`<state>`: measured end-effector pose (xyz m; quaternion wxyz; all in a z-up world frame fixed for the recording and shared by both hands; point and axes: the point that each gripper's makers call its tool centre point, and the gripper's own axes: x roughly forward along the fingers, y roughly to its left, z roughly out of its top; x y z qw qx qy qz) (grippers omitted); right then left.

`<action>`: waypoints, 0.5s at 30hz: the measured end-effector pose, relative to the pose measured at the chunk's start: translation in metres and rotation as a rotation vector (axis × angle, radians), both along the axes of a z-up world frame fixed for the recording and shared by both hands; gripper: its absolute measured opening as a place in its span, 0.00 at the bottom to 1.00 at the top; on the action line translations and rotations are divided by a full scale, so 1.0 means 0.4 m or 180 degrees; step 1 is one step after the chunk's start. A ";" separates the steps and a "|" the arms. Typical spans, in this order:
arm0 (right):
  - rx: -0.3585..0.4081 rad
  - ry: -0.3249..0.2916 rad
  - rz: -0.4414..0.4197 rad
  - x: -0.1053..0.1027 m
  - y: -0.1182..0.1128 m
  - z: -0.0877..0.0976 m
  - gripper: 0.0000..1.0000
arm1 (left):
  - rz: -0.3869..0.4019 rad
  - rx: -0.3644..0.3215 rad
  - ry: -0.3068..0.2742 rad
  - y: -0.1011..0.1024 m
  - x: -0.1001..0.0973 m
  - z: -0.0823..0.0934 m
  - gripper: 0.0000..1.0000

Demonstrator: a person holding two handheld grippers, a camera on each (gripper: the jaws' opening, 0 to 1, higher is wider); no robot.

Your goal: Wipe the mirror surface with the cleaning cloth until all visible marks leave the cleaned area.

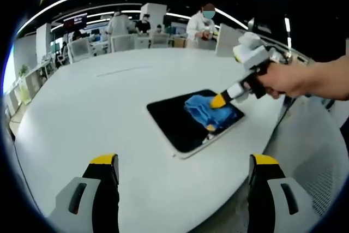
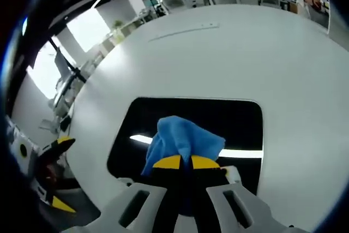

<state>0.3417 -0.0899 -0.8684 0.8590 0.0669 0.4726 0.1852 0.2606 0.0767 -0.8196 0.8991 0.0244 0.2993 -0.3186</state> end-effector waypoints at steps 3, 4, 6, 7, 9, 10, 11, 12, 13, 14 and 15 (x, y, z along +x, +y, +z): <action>0.0003 -0.0022 0.0005 -0.010 0.000 0.000 0.00 | 0.0021 -0.0013 -0.0013 0.002 0.002 0.002 1.00; 0.0000 -0.0026 0.0002 -0.013 -0.001 0.001 0.00 | 0.0021 -0.0011 -0.0017 0.002 0.002 0.001 1.00; -0.0008 -0.0038 0.0001 -0.019 0.000 0.001 0.00 | 0.0017 -0.0006 -0.0025 0.002 0.003 0.002 1.00; -0.0006 -0.0044 0.0001 -0.020 0.000 0.001 0.00 | 0.0017 -0.0002 -0.0029 0.002 0.003 0.003 1.00; 0.0017 -0.0049 -0.0016 -0.024 -0.003 0.000 0.00 | 0.0025 0.0003 -0.0045 0.004 0.005 0.004 1.00; 0.0030 -0.0052 -0.0022 -0.026 -0.003 0.000 0.00 | 0.0027 0.0006 -0.0046 0.005 0.006 0.004 1.00; 0.0041 -0.0052 -0.0028 -0.030 -0.004 0.000 0.00 | 0.0025 0.0009 -0.0041 0.005 0.005 0.003 1.00; 0.0058 -0.0050 -0.0036 -0.037 -0.004 0.000 0.00 | 0.0023 0.0012 -0.0034 0.005 0.005 0.002 1.00; 0.0067 -0.0046 -0.0037 -0.040 -0.004 0.000 0.00 | 0.0023 0.0016 -0.0033 0.005 0.004 0.002 1.00; 0.0080 -0.0040 -0.0042 -0.044 -0.004 0.000 0.00 | 0.0020 0.0018 -0.0032 0.005 0.004 0.001 1.00; 0.0097 -0.0037 -0.0045 -0.050 -0.005 0.000 0.00 | 0.0013 0.0027 -0.0024 0.004 0.004 -0.001 1.00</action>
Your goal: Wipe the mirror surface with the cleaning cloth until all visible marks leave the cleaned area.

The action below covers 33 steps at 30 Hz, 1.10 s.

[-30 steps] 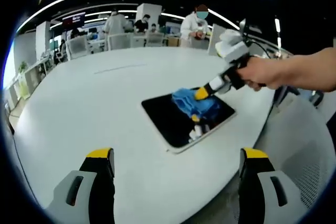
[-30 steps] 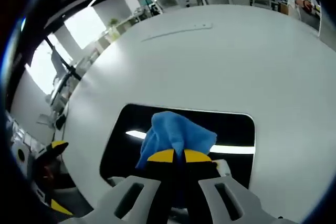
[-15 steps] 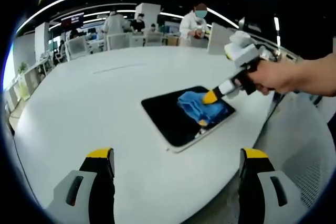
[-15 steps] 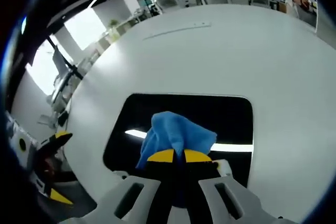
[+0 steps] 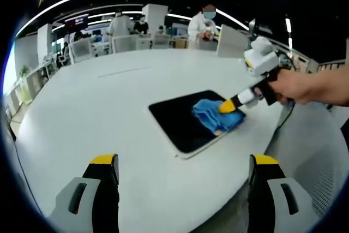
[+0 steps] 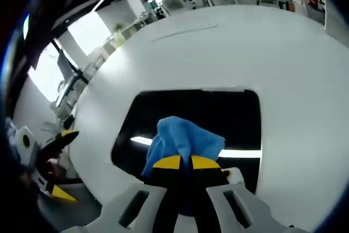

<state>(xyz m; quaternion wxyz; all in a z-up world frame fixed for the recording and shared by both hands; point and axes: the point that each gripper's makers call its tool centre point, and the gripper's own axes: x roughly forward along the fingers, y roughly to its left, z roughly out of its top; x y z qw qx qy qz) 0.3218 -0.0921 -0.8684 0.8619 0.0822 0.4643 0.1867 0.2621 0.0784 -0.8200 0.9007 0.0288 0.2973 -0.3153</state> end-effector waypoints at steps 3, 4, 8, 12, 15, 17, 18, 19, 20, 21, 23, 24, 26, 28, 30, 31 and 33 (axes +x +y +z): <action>0.0026 0.0012 -0.0001 -0.013 -0.002 -0.001 0.00 | -0.0006 0.0016 0.0007 0.000 0.000 -0.003 1.00; 0.0031 0.0010 0.0001 -0.019 -0.002 -0.001 0.00 | -0.0007 0.0012 0.0005 -0.001 0.000 -0.003 1.00; 0.0040 0.0004 0.0008 -0.037 -0.001 -0.001 0.00 | -0.0029 0.0026 0.0022 -0.003 -0.003 -0.005 1.00; 0.0059 -0.0013 0.0025 -0.052 -0.001 -0.001 0.00 | -0.0056 0.0043 0.0020 -0.005 -0.005 -0.006 1.00; 0.0089 0.0009 -0.0007 -0.055 -0.001 0.000 0.00 | -0.0048 0.0037 0.0022 -0.004 -0.004 -0.005 1.00; 0.0106 0.0013 -0.0018 -0.062 0.000 0.000 0.00 | -0.0052 0.0035 0.0021 -0.005 -0.004 -0.005 1.00; 0.0105 -0.0016 -0.0006 -0.061 -0.001 0.000 0.00 | -0.0059 0.0040 0.0025 -0.006 -0.005 -0.006 1.00; 0.0116 -0.0025 -0.0018 -0.059 -0.001 0.000 0.00 | -0.0061 0.0032 0.0018 -0.007 -0.005 -0.004 1.00; 0.0117 -0.0029 -0.0018 -0.060 -0.001 0.001 0.00 | -0.0065 0.0020 -0.0009 -0.009 -0.003 0.000 1.00; 0.0115 -0.0021 -0.0014 -0.061 0.000 0.002 0.00 | -0.0077 0.0028 -0.0030 -0.010 -0.002 0.001 1.00; 0.0147 0.0064 -0.0025 -0.072 0.003 0.003 0.00 | -0.0100 0.0052 -0.0028 -0.012 -0.003 -0.001 1.00; 0.0150 0.0060 0.0007 -0.073 0.003 0.002 0.00 | -0.0102 0.0057 -0.0019 -0.011 -0.004 -0.002 1.00; 0.0151 -0.0007 0.0012 -0.074 0.000 0.001 0.00 | -0.0098 0.0067 -0.0002 -0.010 -0.004 -0.005 1.00; 0.0133 -0.0089 0.0050 -0.074 0.001 0.001 0.00 | -0.0129 0.0095 0.0004 -0.014 -0.006 -0.007 1.00; 0.0102 -0.0083 0.0076 -0.071 0.002 0.001 0.00 | -0.0129 0.0106 -0.0015 -0.012 -0.007 -0.006 1.00; 0.0102 -0.0053 0.0079 -0.068 0.002 0.002 0.00 | -0.0070 0.0066 -0.0008 -0.005 -0.004 -0.004 1.00; 0.0129 -0.0045 0.0067 -0.068 -0.001 -0.001 0.00 | -0.0009 0.0063 0.0030 0.001 -0.001 -0.007 1.00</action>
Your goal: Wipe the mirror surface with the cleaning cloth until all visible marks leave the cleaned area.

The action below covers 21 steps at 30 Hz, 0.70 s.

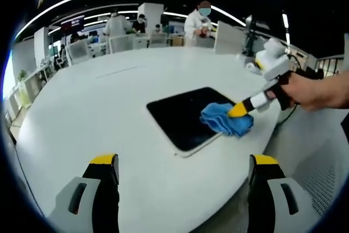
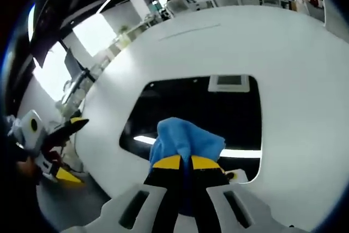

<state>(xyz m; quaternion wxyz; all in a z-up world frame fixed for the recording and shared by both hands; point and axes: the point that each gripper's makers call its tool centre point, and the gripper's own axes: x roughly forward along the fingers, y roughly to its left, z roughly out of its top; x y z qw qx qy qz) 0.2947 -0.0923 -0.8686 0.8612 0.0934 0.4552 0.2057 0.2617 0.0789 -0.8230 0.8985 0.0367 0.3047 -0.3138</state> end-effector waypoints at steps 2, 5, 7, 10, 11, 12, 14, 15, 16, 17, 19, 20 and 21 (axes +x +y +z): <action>0.0065 -0.0024 -0.0013 -0.002 -0.002 0.000 0.00 | -0.0050 0.0088 -0.0042 -0.002 -0.002 0.000 1.00; 0.0020 -0.0055 0.0024 0.000 -0.003 0.000 0.00 | -0.0057 0.0083 -0.0048 -0.005 0.000 0.002 1.00; 0.0008 -0.0081 0.0071 -0.002 -0.001 0.000 0.00 | -0.0066 0.0085 -0.0059 -0.004 0.000 0.002 1.00; -0.0019 -0.0068 0.0052 0.003 -0.007 0.001 0.00 | 0.0040 0.0006 -0.0061 0.006 0.008 0.008 1.00; -0.0010 -0.0075 0.0058 0.000 -0.006 0.001 0.00 | 0.0035 0.0008 -0.0062 0.005 0.008 0.008 1.00; 0.0004 -0.0073 0.0046 0.000 -0.006 0.002 0.00 | 0.0016 0.0024 -0.0073 0.003 0.006 0.007 1.00; -0.0064 -0.0065 0.0057 0.001 -0.016 0.002 0.00 | 0.0002 0.0035 -0.0074 0.002 0.005 0.007 1.00; -0.0079 -0.0072 0.0074 0.001 -0.018 0.003 0.00 | 0.0003 0.0017 -0.0077 0.000 0.006 0.009 1.00; -0.0074 -0.0071 0.0077 0.002 -0.021 0.003 0.00 | -0.0003 0.0016 -0.0083 0.000 0.006 0.009 1.00; -0.0072 -0.0066 0.0073 0.002 -0.026 0.004 0.00 | -0.0006 0.0020 -0.0078 0.000 0.006 0.008 1.00; -0.0069 -0.0041 0.0038 0.004 -0.038 0.004 0.00 | 0.0015 0.0001 -0.0057 0.002 0.006 0.006 1.00; -0.0078 -0.0036 0.0029 0.005 -0.043 0.005 0.00 | 0.0023 -0.0005 -0.0056 0.003 0.007 0.007 1.00; -0.0088 -0.0028 0.0015 0.005 -0.049 0.005 0.00 | 0.0021 -0.0006 -0.0068 0.003 0.008 0.008 1.00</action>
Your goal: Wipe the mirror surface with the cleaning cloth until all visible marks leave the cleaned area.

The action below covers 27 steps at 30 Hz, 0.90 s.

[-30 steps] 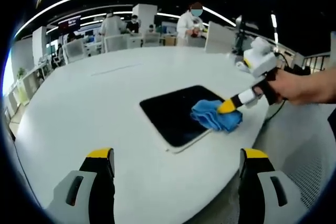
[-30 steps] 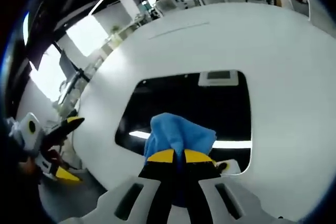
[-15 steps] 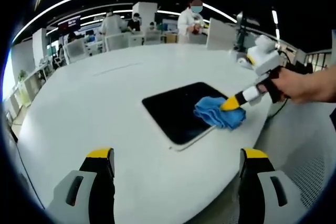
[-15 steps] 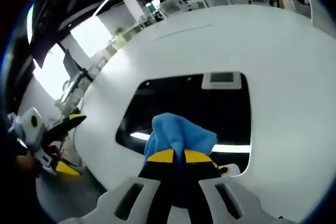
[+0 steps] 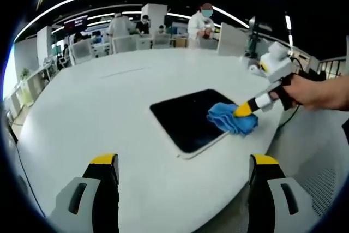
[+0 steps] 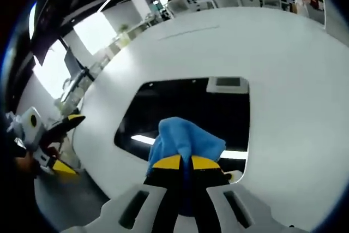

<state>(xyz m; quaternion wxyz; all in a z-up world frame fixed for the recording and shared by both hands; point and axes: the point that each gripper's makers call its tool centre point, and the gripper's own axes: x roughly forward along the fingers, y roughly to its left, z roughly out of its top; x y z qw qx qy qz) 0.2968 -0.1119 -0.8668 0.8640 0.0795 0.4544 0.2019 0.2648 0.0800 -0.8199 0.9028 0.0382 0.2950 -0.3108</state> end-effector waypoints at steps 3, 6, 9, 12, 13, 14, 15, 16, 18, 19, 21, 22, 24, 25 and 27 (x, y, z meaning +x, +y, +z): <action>-0.0003 -0.0001 0.0010 -0.003 -0.005 0.000 0.00 | -0.0010 0.0003 -0.0006 -0.001 0.000 0.000 1.00; -0.0041 -0.0001 0.0011 -0.003 -0.015 -0.001 0.00 | 0.0002 -0.0014 0.0005 -0.001 0.000 0.001 1.00; -0.0059 -0.0003 -0.0001 -0.003 -0.026 -0.001 0.00 | -0.0017 0.0005 0.0012 -0.002 -0.003 -0.001 1.00; -0.0058 0.0002 -0.0026 -0.002 -0.037 -0.002 0.00 | -0.0026 0.0009 0.0003 -0.003 -0.002 -0.001 1.00; -0.0060 0.0007 -0.0039 -0.001 -0.041 -0.002 0.00 | -0.0027 0.0009 0.0002 -0.003 -0.002 -0.001 1.00; -0.0066 0.0008 -0.0041 -0.002 -0.042 -0.002 0.00 | -0.0027 0.0006 0.0001 -0.003 -0.002 -0.001 1.00; -0.0073 0.0008 -0.0045 -0.002 -0.045 -0.002 0.00 | -0.0025 0.0006 0.0002 -0.003 -0.002 -0.001 1.00; -0.0079 0.0009 -0.0037 -0.003 -0.049 -0.002 0.00 | -0.0019 0.0002 0.0001 -0.002 -0.001 -0.001 1.00; -0.0093 0.0017 -0.0024 -0.003 -0.054 -0.002 0.00 | -0.0015 -0.0002 -0.0002 -0.002 -0.001 0.001 1.00; -0.0095 0.0021 -0.0028 -0.003 -0.056 -0.002 0.00 | -0.0016 -0.0001 -0.0001 -0.002 -0.001 0.001 1.00; -0.0095 0.0032 -0.0049 -0.004 -0.062 -0.002 0.00 | -0.0020 0.0007 -0.0001 -0.003 -0.002 0.001 1.00; -0.0104 0.0035 -0.0068 -0.005 -0.067 -0.002 0.00 | -0.0020 0.0008 0.0003 -0.003 -0.002 0.000 1.00; -0.0098 0.0035 -0.0089 -0.006 -0.073 -0.002 0.00 | -0.0012 0.0011 -0.0002 -0.002 -0.001 0.000 1.00; -0.0094 0.0035 -0.0100 -0.006 -0.076 -0.002 0.00 | -0.0006 0.0008 -0.0005 -0.001 -0.001 0.002 1.00; -0.0092 0.0037 -0.0111 -0.007 -0.077 -0.002 0.00 | 0.0003 0.0001 0.0004 -0.001 -0.001 0.001 1.00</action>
